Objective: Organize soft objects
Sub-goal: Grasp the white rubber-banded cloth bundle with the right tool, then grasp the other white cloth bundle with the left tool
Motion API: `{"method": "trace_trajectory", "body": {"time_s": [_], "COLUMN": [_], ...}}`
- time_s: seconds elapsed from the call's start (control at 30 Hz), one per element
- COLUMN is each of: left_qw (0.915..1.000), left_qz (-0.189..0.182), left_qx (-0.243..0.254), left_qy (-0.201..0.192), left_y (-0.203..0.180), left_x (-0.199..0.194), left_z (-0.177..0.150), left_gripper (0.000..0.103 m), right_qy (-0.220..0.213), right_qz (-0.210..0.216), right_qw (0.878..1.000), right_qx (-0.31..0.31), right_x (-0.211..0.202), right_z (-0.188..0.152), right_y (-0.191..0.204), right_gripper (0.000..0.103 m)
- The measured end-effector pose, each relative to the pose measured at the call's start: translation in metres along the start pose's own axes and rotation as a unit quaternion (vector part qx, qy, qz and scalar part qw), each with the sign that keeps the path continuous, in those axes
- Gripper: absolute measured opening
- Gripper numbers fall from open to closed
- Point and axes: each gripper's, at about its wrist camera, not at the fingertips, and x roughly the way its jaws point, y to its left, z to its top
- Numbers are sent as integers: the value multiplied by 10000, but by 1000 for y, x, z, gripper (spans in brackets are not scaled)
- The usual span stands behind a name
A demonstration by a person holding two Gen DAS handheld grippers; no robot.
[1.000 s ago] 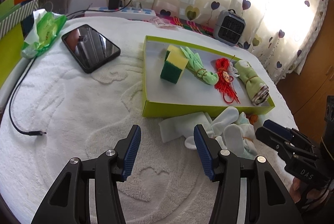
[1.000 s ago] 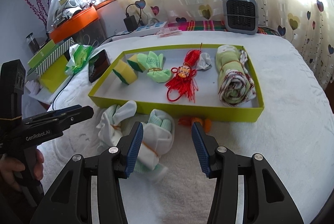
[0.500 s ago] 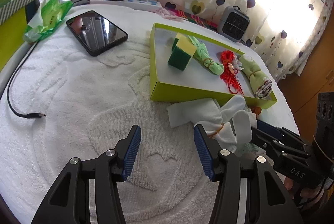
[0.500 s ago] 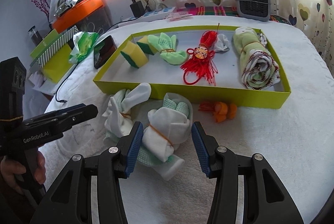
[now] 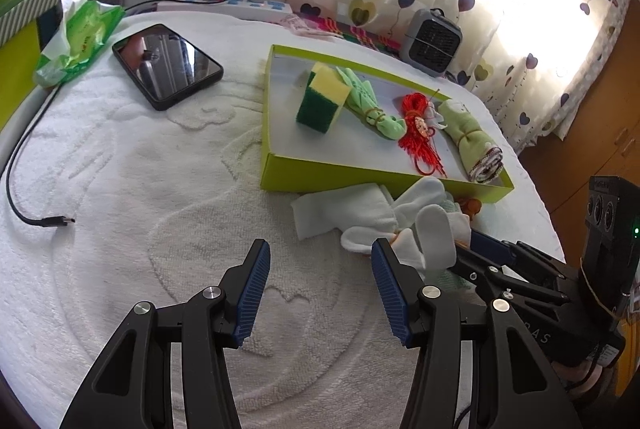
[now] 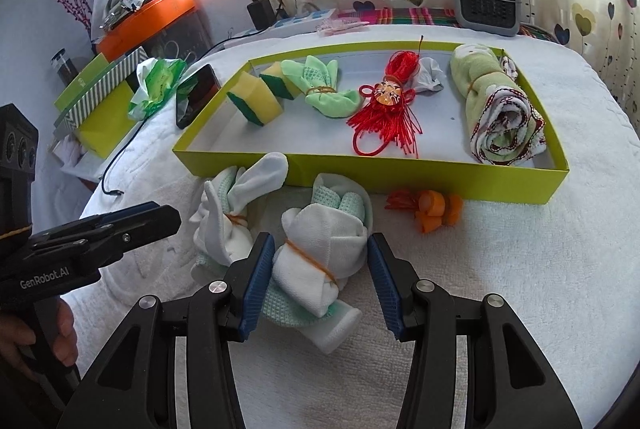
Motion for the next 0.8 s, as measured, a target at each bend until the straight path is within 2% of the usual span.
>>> {"method": "trace_trajectory", "body": {"time_s": [0.27, 0.6, 0.8], "left_qw": [10000, 9997, 9998], "left_qz": [-53, -201, -13], "left_qx": [65, 55, 84], "left_qy": [51, 113, 198], "left_y": [-12, -28, -37], "left_x": [1, 10, 18], "left_z": [0, 5, 7], "left_gripper": [52, 52, 52], "right_qy": [-100, -337, -405], "right_qz": [96, 65, 30], "right_qw": [9999, 9994, 9992], "right_qx": [29, 53, 67], "right_x": [-7, -30, -38], "right_z": [-3, -7, -9], "right_y": [-4, -10, -15], "right_gripper": [40, 39, 39]}}
